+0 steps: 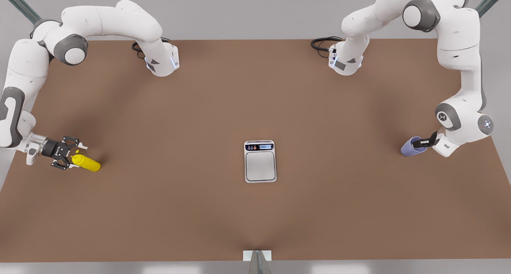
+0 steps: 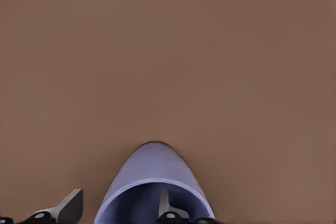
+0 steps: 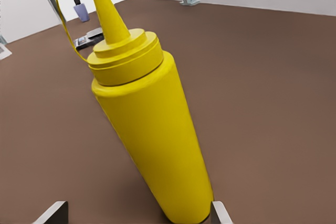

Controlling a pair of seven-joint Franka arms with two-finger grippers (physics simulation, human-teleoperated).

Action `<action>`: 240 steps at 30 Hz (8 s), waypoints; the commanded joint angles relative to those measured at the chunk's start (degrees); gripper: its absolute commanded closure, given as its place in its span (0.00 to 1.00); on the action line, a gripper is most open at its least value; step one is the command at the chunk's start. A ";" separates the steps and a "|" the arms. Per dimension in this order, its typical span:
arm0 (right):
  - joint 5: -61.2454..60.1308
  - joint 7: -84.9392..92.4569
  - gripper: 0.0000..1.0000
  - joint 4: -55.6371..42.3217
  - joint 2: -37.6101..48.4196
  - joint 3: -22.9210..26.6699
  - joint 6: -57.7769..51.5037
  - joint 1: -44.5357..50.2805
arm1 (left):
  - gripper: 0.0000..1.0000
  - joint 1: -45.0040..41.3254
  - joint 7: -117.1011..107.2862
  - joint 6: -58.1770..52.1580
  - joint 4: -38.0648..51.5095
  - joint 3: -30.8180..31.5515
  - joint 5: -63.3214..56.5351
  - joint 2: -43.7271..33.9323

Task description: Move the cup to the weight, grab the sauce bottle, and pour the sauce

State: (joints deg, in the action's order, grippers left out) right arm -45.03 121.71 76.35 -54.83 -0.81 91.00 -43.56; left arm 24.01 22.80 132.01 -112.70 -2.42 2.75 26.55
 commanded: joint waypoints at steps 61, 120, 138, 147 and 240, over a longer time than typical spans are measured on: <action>-8.23 2.74 0.53 -2.88 6.57 -2.97 2.25 22.64 | 0.00 -47.74 -84.32 -20.56 46.25 14.55 -0.82 20.29; 57.24 -62.73 0.53 -15.62 3.15 12.15 26.07 88.47 | 0.00 -16.81 -18.41 -55.28 34.83 21.40 -6.09 -13.55; 52.24 -59.31 0.52 -16.33 5.61 11.97 23.61 85.31 | 0.00 -14.43 -18.32 -55.10 34.65 21.32 -7.76 -12.93; 1.53 -28.82 0.52 -11.14 5.79 11.62 14.91 65.27 | 0.00 -14.52 -18.32 -55.19 34.48 21.32 -7.76 -12.93; -54.64 16.28 0.00 -12.99 -16.19 -0.86 12.36 49.71 | 0.00 -14.70 -24.12 -56.95 34.04 22.99 -9.26 -10.91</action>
State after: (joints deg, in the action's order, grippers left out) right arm -100.11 136.99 63.38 -71.08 -1.62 104.30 6.19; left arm 9.29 -0.65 75.27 -78.69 20.55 -6.48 15.65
